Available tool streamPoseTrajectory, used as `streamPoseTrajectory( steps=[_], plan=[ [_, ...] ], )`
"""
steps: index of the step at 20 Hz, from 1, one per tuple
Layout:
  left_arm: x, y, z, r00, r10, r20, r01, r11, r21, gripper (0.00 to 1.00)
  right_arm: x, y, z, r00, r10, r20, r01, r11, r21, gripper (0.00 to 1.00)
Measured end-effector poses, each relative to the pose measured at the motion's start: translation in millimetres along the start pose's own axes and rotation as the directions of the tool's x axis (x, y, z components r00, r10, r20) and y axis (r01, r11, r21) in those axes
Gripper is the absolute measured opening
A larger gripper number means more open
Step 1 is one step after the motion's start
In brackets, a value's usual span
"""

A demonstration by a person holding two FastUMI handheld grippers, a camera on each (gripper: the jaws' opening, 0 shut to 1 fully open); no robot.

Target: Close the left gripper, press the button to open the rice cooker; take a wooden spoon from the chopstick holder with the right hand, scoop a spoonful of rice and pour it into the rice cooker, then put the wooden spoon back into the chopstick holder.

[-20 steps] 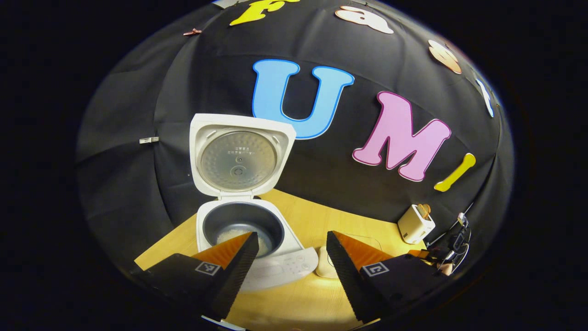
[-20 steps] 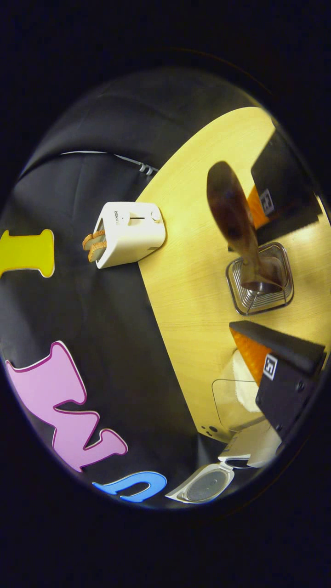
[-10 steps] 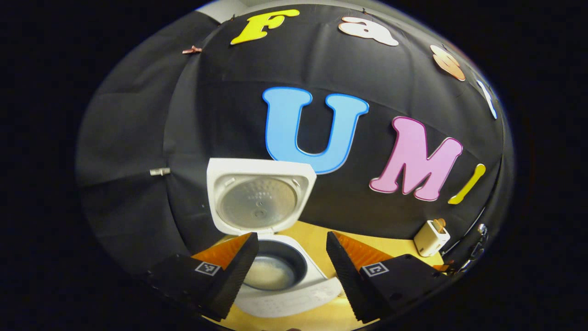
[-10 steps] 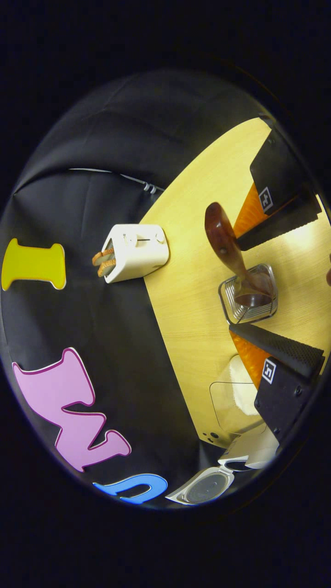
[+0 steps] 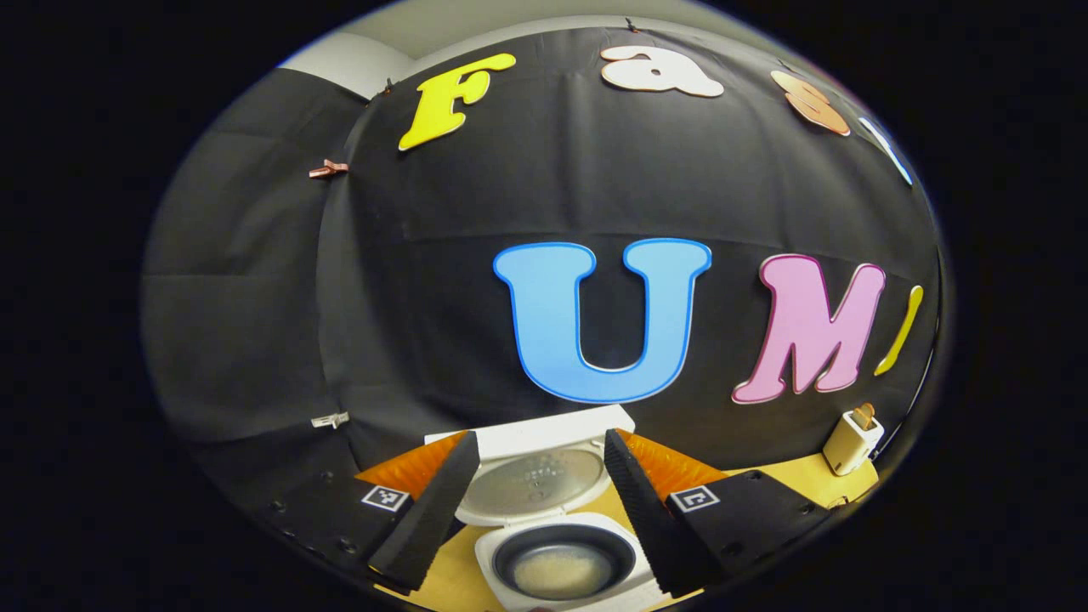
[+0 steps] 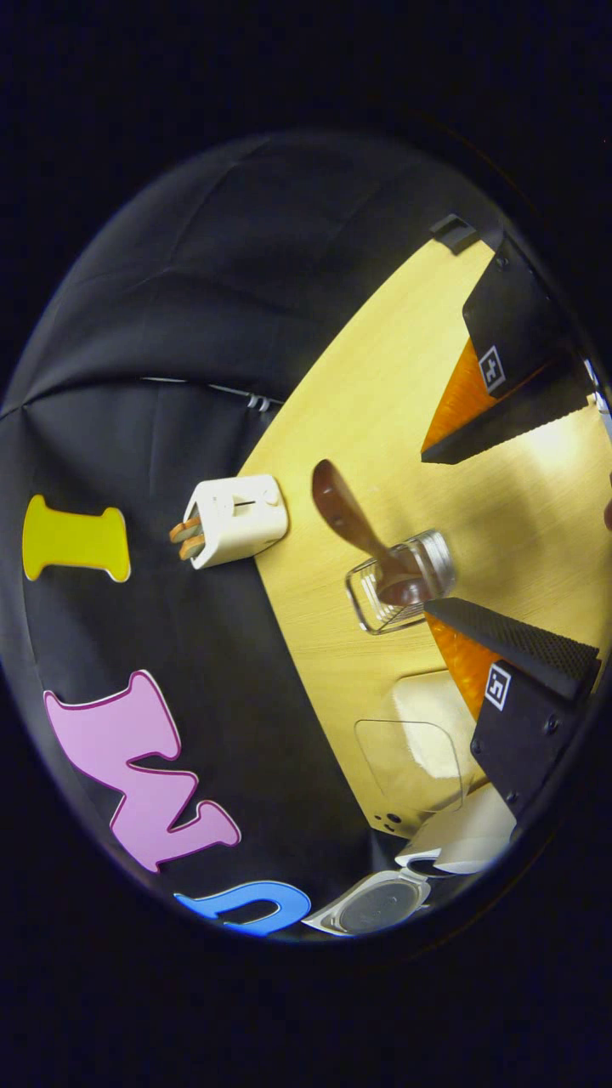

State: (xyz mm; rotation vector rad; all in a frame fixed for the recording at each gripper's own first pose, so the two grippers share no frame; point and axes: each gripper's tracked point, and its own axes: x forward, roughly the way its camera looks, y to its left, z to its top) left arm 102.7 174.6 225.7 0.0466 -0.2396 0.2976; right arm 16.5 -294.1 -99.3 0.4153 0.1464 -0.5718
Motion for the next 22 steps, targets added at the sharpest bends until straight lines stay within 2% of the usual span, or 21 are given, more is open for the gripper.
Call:
streamPoseTrajectory(
  steps=[5, 12, 14, 18, 22],
  plan=[
    [60, 18, 12, 1.000, 0.012, -0.006, -0.012, 1.000, -0.017, 0.95, -28, 10, -30, 0.999, -0.022, -0.024, 0.022, 1.000, -0.016, 0.99],
    [138, 30, -11, 0.997, -0.010, -0.072, 0.007, 0.999, -0.037, 0.95, -57, 30, -11, 0.998, -0.029, 0.053, 0.035, 0.992, -0.118, 0.98],
    [152, 30, -25, 0.993, -0.030, -0.114, 0.023, 0.998, -0.060, 0.95, -60, 39, -9, 0.998, -0.018, 0.053, 0.024, 0.994, -0.109, 0.99],
    [166, 31, -50, 0.978, -0.029, -0.208, 0.021, 0.999, -0.040, 0.95, -65, 49, -16, 0.999, -0.008, 0.041, 0.012, 0.995, -0.095, 0.99],
    [163, 29, -51, 0.972, -0.018, -0.233, 0.016, 1.000, -0.013, 0.96, -61, 53, -24, 1.000, -0.001, 0.021, 0.003, 0.997, -0.079, 0.99]
  ],
)
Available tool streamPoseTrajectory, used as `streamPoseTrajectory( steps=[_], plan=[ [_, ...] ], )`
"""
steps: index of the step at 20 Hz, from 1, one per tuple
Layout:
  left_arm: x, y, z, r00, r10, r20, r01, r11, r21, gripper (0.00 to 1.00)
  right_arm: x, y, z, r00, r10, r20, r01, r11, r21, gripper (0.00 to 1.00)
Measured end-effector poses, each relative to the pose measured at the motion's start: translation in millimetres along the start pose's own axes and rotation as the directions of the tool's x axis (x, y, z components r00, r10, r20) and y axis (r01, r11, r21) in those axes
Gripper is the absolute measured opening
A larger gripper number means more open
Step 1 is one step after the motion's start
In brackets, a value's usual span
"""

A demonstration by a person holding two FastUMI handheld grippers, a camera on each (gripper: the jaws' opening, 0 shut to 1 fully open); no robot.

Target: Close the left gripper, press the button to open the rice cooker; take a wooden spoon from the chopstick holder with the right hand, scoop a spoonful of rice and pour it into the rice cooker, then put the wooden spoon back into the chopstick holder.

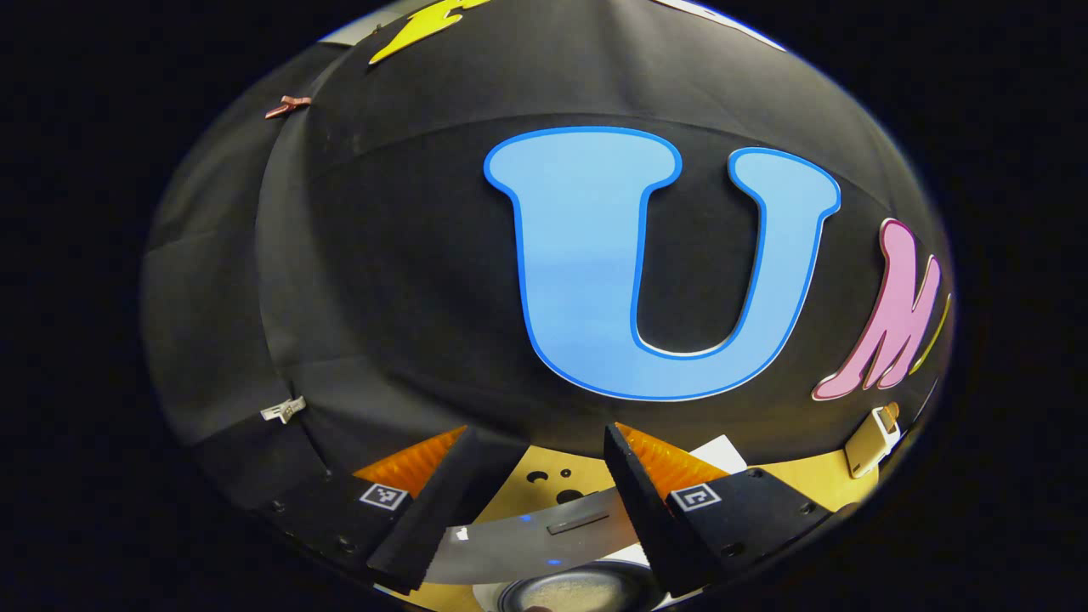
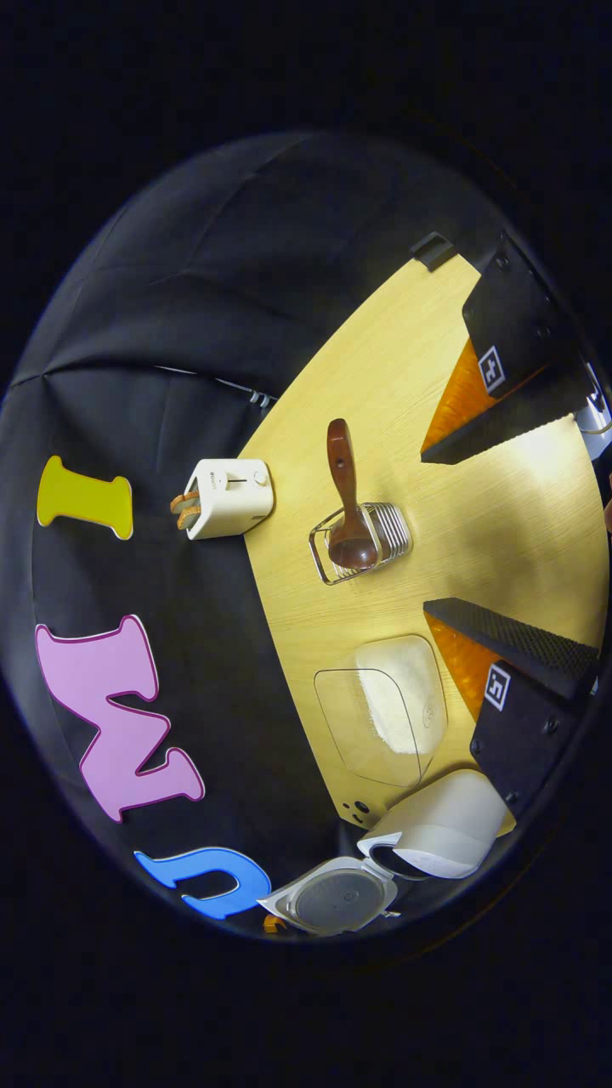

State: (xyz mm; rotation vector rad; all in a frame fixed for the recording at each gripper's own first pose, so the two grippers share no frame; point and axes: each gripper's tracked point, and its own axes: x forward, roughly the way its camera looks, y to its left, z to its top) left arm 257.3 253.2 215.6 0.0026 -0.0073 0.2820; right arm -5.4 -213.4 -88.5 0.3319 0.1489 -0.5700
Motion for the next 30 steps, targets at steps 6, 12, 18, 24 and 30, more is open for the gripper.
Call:
streamPoseTrajectory(
  steps=[6, 12, 18, 24, 30],
  plan=[
    [-22, -30, -11, 0.996, -0.074, -0.047, 0.068, 0.991, -0.115, 0.97, 8, 15, -8, 0.998, 0.052, -0.019, -0.053, 0.997, -0.056, 0.99],
    [-55, -43, -35, 0.987, -0.101, -0.122, 0.082, 0.985, -0.151, 0.96, 16, 26, -11, 0.992, 0.119, -0.040, -0.121, 0.992, -0.043, 0.99],
    [-93, -68, -77, 0.971, -0.136, -0.196, 0.096, 0.975, -0.201, 0.97, 23, 15, -21, 0.989, 0.134, -0.057, -0.138, 0.988, -0.070, 0.99],
    [-120, -81, -149, 0.939, -0.139, -0.314, 0.081, 0.979, -0.189, 0.95, 29, 9, -32, 0.988, 0.129, -0.090, -0.140, 0.983, -0.121, 0.99],
    [-124, -94, -200, 0.926, -0.091, -0.367, 0.051, 0.992, -0.117, 0.96, 28, 12, -45, 0.980, 0.154, -0.124, -0.171, 0.975, -0.139, 0.99]
  ],
)
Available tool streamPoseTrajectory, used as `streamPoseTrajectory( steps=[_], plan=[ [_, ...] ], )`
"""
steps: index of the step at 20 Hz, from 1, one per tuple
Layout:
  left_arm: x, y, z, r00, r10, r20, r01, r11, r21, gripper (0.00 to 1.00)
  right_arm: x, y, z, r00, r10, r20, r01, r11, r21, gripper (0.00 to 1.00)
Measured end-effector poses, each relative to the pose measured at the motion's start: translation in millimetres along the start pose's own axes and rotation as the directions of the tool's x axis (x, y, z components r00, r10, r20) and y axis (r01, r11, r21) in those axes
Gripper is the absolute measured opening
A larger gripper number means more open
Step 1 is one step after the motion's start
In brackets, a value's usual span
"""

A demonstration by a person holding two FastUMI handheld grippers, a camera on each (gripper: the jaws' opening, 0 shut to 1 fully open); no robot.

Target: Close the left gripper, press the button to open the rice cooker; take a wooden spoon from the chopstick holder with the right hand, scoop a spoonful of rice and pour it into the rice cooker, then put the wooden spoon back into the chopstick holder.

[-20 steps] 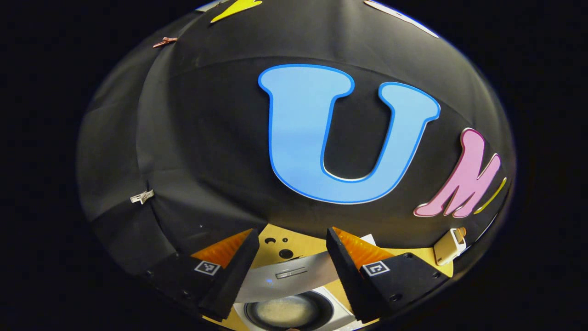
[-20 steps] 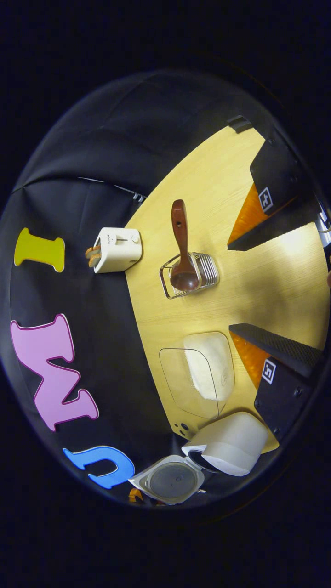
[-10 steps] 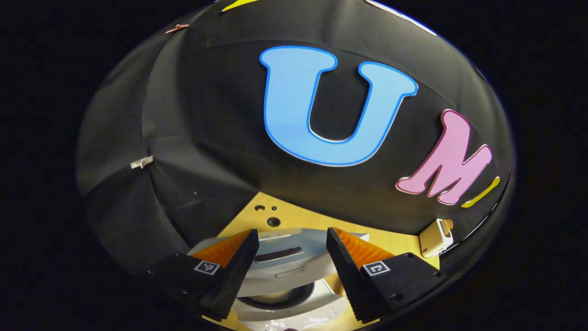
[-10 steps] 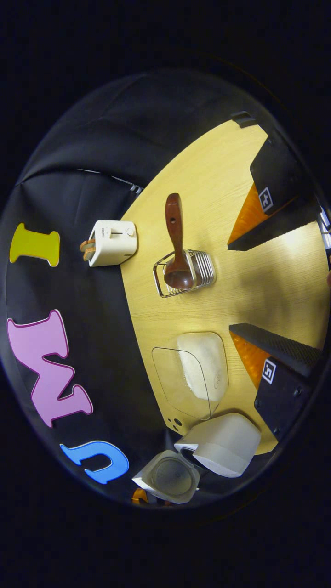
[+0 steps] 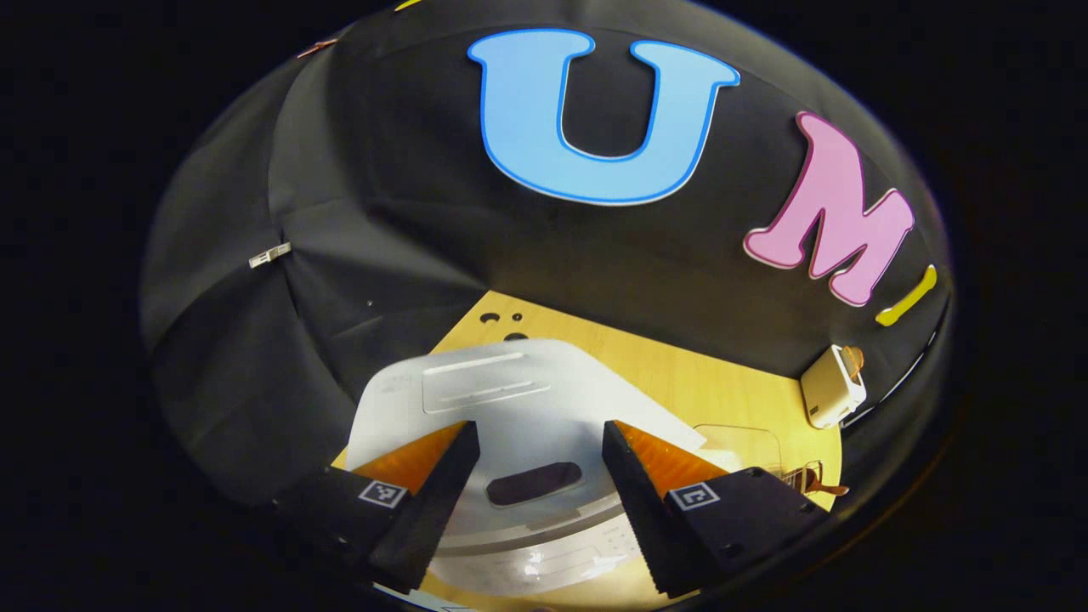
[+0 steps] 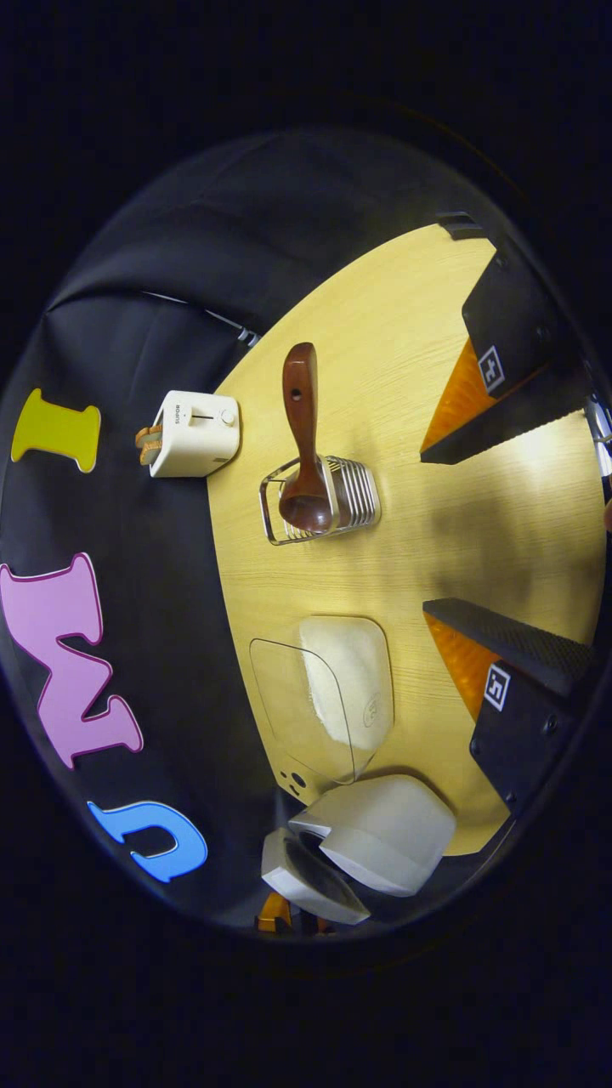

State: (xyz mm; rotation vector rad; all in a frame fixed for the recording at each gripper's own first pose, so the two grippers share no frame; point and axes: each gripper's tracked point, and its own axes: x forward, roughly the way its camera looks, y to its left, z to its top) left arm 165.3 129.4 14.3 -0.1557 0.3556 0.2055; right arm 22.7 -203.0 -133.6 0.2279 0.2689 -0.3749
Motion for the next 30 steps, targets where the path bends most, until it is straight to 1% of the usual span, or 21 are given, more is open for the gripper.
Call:
streamPoseTrajectory(
  steps=[3, 6, 7, 8, 9, 11, 14, 17, 19, 20, 23, 25, 27, 30],
  plan=[
    [8, 0, -25, 1.000, 0.024, -0.008, -0.023, 0.998, 0.057, 0.96, -1, 0, -6, 1.000, 0.003, -0.009, -0.004, 1.000, -0.012, 0.99],
    [22, -1, -56, 0.998, 0.058, -0.024, -0.057, 0.996, 0.071, 0.96, -2, 0, -13, 1.000, 0.013, -0.029, -0.013, 1.000, -0.013, 0.99],
    [27, -1, -61, 0.997, 0.073, -0.011, -0.072, 0.995, 0.076, 0.96, -3, -2, -13, 1.000, 0.012, -0.025, -0.012, 1.000, -0.014, 0.99],
    [29, -1, -61, 0.996, 0.088, 0.028, -0.091, 0.991, 0.099, 0.96, -5, -4, -8, 1.000, 0.009, -0.004, -0.009, 1.000, -0.011, 0.99],
    [32, -2, -60, 0.994, 0.086, 0.073, -0.094, 0.989, 0.116, 0.97, -7, -6, -1, 1.000, 0.009, 0.023, -0.009, 1.000, -0.012, 0.99],
    [31, -4, -62, 0.987, 0.095, 0.129, -0.111, 0.986, 0.124, 0.99, -8, -9, 5, 0.999, 0.008, 0.054, -0.007, 1.000, -0.026, 0.99],
    [34, -3, -62, 0.982, 0.125, 0.142, -0.142, 0.982, 0.121, 0.99, -7, -4, 3, 0.998, 0.039, 0.045, -0.038, 0.999, -0.026, 0.99],
    [36, -5, -57, 0.979, 0.133, 0.154, -0.148, 0.985, 0.092, 0.99, -7, 6, 5, 0.996, 0.072, 0.056, -0.070, 0.997, -0.032, 0.99],
    [30, -7, -57, 0.983, 0.106, 0.150, -0.121, 0.989, 0.090, 0.99, -13, 10, 11, 0.993, 0.078, 0.084, -0.076, 0.996, -0.036, 0.99],
    [23, -7, -51, 0.981, 0.095, 0.169, -0.109, 0.991, 0.077, 0.99, -18, 10, 18, 0.990, 0.073, 0.117, -0.070, 0.997, -0.036, 0.99],
    [-5, -12, -23, 0.958, 0.037, 0.286, -0.052, 0.998, 0.045, 0.96, -38, 15, 41, 0.979, 0.043, 0.197, -0.035, 0.998, -0.043, 0.98],
    [-28, -16, -15, 0.944, -0.005, 0.329, -0.016, 0.998, 0.060, 0.96, -55, 21, 58, 0.969, 0.027, 0.246, -0.018, 0.999, -0.040, 0.99],
    [-52, -19, -6, 0.927, -0.048, 0.372, 0.014, 0.995, 0.095, 0.96, -73, 30, 77, 0.951, 0.017, 0.308, -0.006, 0.999, -0.038, 0.99],
    [-100, -29, 3, 0.886, -0.129, 0.446, 0.058, 0.984, 0.168, 0.96, -110, 47, 107, 0.908, 0.019, 0.418, -0.003, 0.999, -0.038, 0.99]
  ],
)
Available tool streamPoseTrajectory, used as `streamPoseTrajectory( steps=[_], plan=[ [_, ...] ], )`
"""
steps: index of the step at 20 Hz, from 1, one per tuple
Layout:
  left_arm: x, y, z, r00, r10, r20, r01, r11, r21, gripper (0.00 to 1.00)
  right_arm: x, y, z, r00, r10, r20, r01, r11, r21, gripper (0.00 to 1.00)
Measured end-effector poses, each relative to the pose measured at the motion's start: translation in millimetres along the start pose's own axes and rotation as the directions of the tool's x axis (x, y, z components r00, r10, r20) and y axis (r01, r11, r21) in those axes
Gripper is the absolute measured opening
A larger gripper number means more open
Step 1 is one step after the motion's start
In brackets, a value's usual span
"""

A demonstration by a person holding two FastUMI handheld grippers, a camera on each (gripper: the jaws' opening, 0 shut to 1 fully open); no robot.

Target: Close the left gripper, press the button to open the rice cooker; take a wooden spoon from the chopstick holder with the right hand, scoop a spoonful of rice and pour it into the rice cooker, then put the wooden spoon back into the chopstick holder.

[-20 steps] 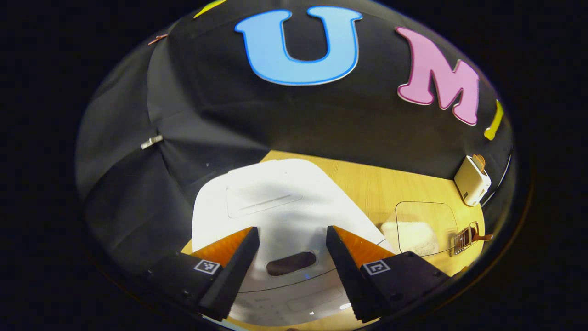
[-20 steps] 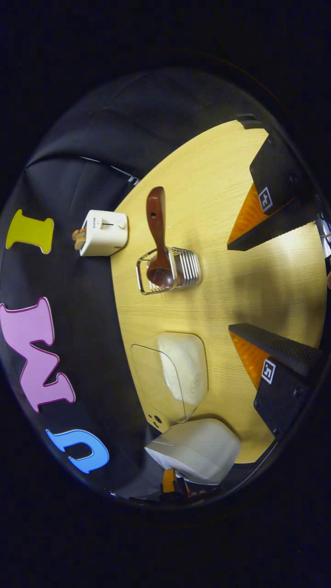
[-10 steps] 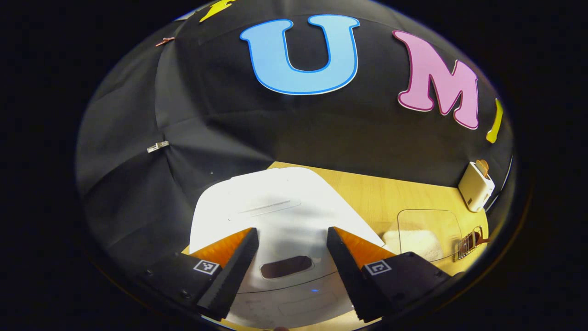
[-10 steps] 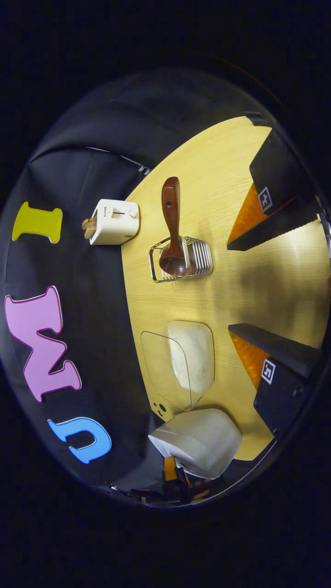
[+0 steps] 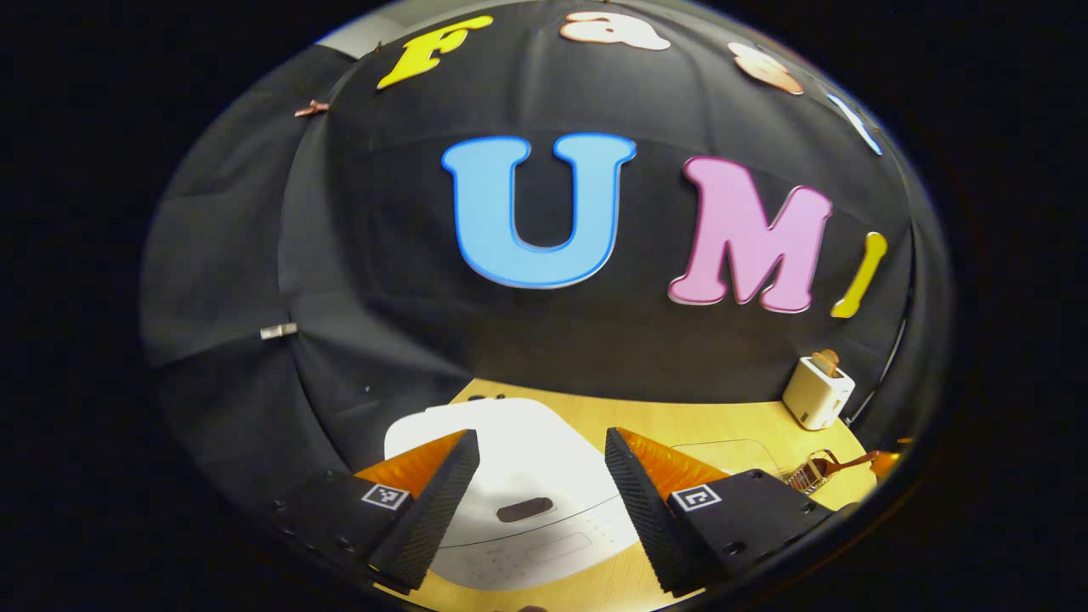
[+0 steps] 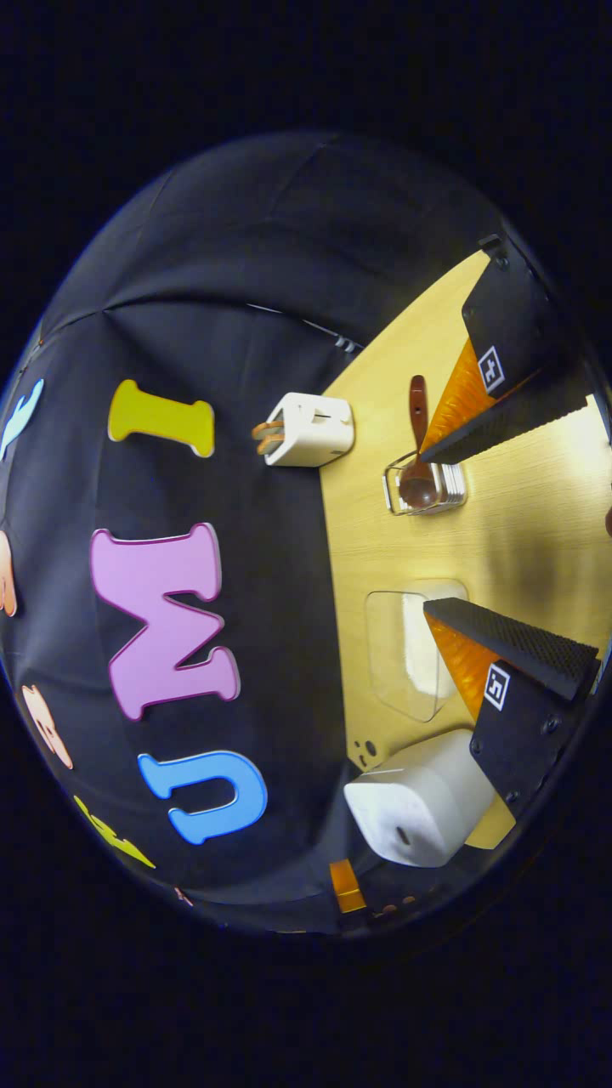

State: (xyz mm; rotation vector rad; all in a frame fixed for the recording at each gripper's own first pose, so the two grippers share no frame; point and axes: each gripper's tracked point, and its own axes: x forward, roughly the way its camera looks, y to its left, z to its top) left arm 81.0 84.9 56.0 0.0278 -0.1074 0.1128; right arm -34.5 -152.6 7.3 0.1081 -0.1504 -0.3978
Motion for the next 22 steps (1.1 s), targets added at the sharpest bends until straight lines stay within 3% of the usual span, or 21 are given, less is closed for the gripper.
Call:
streamPoseTrajectory(
  steps=[5, 7, 10, 15, 22],
  plan=[
    [-70, -28, 27, 0.988, -0.117, 0.097, 0.118, 0.993, -0.008, 0.96, -52, 37, 35, 0.992, 0.029, 0.122, -0.030, 1.000, 0.004, 0.98],
    [-94, -35, 18, 0.987, -0.142, 0.080, 0.145, 0.989, -0.042, 0.96, -74, 44, 32, 0.990, 0.029, 0.136, -0.027, 1.000, -0.010, 0.98],
    [-120, -45, 0, 0.984, -0.166, 0.069, 0.173, 0.979, -0.111, 0.95, -100, 53, 9, 0.994, 0.033, 0.108, -0.032, 0.999, -0.011, 0.98],
    [-149, -47, -37, 0.980, -0.198, 0.014, 0.198, 0.979, -0.045, 0.95, -128, 56, -40, 0.998, 0.051, 0.030, -0.051, 0.999, -0.017, 0.98],
    [-171, -69, -56, 0.960, -0.277, -0.033, 0.276, 0.961, -0.028, 0.95, -141, 34, -51, 1.000, -0.019, 0.008, 0.019, 1.000, 0.011, 0.98]
  ],
)
